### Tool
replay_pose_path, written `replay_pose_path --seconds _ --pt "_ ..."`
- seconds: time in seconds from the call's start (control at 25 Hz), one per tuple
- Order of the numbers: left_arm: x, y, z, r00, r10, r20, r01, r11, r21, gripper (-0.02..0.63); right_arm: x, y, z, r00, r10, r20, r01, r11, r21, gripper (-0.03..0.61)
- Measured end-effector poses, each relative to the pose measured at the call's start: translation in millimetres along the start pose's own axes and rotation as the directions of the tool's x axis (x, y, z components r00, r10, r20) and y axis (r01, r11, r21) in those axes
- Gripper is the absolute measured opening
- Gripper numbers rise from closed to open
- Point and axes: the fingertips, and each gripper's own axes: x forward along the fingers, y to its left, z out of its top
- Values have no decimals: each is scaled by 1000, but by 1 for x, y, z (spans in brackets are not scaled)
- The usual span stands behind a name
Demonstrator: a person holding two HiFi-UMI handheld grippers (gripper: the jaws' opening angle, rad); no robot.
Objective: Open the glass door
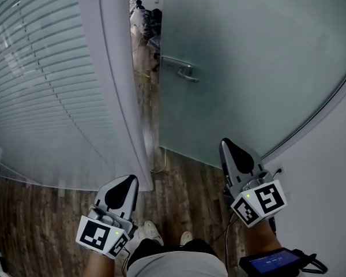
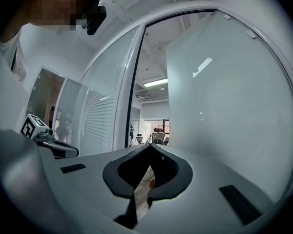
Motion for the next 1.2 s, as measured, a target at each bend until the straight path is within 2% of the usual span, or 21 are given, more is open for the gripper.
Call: replay_pose_path --seconds 0.28,0.6,0.8,1.08,1.2 --pt "-23 -49 33 992 121 28 -121 993 8 -2 -62 -5 16 996 94 12 -94 995 39 3" --pt "-49 -79 8 976 214 32 -215 976 36 -2 -101 -3 -14 987 156 34 -158 986 56 2" --pt "-76 -77 10 969 242 58 -245 968 54 -2 -115 24 -13 982 184 33 -185 983 18 2" --pt "-143 -59 -7 964 255 73 -260 964 61 -2 -132 86 -17 987 160 19 -159 987 -12 2" --pt "-163 -46 -2 963 254 90 -260 964 61 -2 -132 109 -12 987 157 29 -156 988 -19 2"
